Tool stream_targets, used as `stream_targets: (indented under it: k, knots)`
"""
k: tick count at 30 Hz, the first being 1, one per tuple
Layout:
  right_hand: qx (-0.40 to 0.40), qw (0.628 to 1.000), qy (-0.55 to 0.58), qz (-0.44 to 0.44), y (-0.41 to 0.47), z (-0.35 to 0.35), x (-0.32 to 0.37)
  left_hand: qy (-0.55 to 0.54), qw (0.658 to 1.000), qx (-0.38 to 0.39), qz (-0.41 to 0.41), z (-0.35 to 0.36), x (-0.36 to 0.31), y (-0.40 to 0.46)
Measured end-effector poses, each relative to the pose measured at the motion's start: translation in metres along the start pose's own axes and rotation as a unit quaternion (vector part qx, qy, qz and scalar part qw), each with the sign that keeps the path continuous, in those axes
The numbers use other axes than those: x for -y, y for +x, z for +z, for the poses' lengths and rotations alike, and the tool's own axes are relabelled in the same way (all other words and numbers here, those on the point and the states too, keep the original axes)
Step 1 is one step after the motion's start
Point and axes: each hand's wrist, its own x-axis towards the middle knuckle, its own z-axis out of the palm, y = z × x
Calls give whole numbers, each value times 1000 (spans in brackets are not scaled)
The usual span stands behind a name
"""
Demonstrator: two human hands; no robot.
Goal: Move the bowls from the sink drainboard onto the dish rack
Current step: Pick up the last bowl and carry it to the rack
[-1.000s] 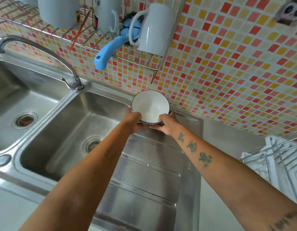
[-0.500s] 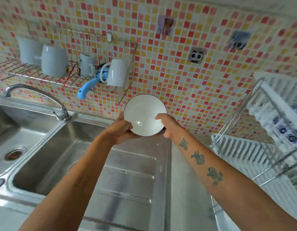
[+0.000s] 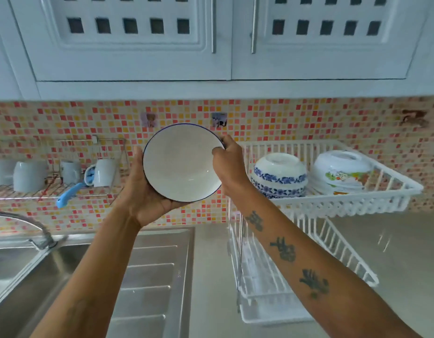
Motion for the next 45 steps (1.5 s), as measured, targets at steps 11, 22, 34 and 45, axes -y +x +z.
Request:
stream_targets:
  k: [11, 22, 34, 45]
  knots:
    - [67, 997, -20, -13, -9, -147, 45, 111, 992, 17, 51, 119, 35, 44]
    - [37, 990, -133, 38, 31, -207, 31, 479, 816, -107, 305, 171, 77, 116]
    - [2, 997, -54, 62, 68, -205, -32, 614, 705, -117, 334, 149, 107, 148]
    - [-18, 993, -48, 105, 74, -205, -54, 631, 713, -100, 290, 140, 115, 158]
